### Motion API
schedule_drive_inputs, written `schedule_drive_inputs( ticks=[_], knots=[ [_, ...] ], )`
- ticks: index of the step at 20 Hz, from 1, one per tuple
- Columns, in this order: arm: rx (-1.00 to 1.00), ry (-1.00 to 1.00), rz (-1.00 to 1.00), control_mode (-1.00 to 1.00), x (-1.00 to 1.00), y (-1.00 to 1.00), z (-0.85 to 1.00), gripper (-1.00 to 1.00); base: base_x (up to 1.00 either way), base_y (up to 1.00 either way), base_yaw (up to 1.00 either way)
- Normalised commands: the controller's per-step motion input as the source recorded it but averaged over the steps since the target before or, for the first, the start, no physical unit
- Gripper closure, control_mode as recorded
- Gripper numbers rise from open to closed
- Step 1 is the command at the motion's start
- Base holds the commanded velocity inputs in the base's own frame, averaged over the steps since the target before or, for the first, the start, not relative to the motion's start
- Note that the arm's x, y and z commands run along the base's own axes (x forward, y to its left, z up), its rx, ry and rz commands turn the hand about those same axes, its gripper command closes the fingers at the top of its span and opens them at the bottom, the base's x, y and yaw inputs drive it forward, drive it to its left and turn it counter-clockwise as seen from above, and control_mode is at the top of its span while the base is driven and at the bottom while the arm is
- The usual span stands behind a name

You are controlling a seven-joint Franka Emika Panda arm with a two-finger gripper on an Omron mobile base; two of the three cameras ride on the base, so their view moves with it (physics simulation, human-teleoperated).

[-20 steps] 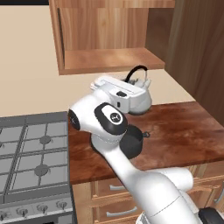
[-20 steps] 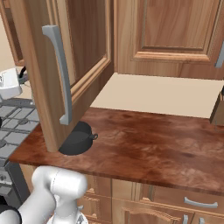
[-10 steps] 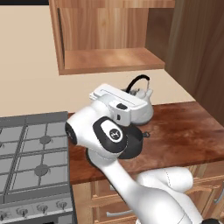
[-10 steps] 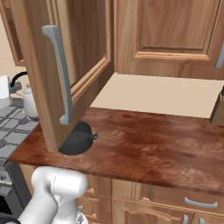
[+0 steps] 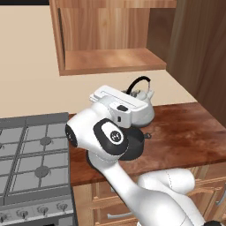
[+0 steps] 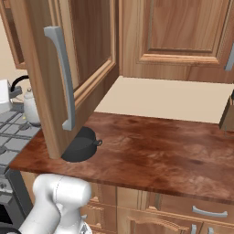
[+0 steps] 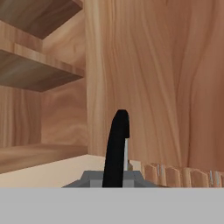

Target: Pick the kettle from the cabinet and place it on a stove burner. Then pick the pot from the counter and place it on another stove burner. Finally, turn both burners on.

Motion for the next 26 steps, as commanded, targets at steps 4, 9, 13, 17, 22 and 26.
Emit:
schedule_drive_inputs(
  ticks=[4,9,13,17,22,26],
  knots=[
    [0.00,0.00,0.00,1.00,-0.03,0.01,0.00,1.00,-0.07,0.06,0.00],
    [0.00,0.00,0.00,1.00,0.00,0.00,0.00,1.00,-0.10,0.32,-0.01],
    [0.00,0.00,0.00,1.00,0.00,0.00,0.00,1.00,-0.09,0.41,-0.02],
    [0.00,0.00,0.00,1.00,0.00,0.00,0.00,1.00,-0.18,0.39,-0.03],
    [0.00,0.00,0.00,1.00,0.00,0.00,0.00,1.00,-0.25,0.36,-0.05],
    [0.00,0.00,0.00,1.00,0.00,0.00,0.00,1.00,-0.24,0.43,-0.07]
  ],
)
